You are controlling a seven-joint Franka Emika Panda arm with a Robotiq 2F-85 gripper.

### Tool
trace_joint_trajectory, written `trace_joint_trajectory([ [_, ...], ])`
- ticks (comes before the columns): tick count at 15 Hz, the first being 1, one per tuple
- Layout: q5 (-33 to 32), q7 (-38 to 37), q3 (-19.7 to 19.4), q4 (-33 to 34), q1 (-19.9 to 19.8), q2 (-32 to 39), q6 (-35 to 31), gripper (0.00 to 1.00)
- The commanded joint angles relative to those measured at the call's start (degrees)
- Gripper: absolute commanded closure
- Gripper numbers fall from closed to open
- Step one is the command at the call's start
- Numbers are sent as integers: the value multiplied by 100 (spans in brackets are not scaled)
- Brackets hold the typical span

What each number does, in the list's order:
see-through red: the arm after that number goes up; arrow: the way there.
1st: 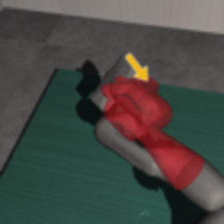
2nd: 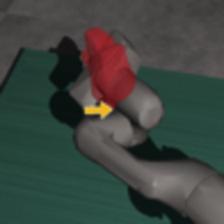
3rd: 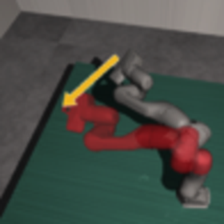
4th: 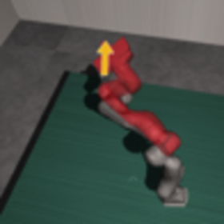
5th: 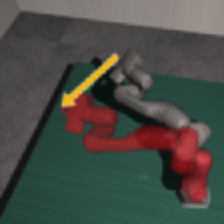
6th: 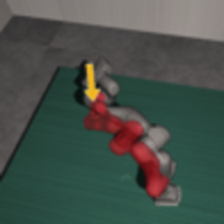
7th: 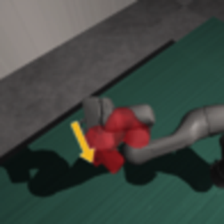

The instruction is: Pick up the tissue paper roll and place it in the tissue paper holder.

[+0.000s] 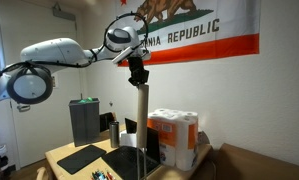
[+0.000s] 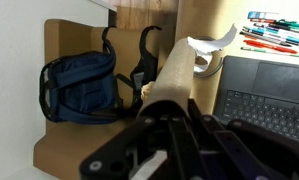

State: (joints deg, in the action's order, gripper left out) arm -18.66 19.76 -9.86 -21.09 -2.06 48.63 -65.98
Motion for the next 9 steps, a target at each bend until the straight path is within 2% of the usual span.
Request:
trace_joint_trajectory([
  [1, -26, -179, -57, -205, 74, -231, 164, 99],
  [9, 229, -495, 100, -172, 6, -250, 82, 99],
])
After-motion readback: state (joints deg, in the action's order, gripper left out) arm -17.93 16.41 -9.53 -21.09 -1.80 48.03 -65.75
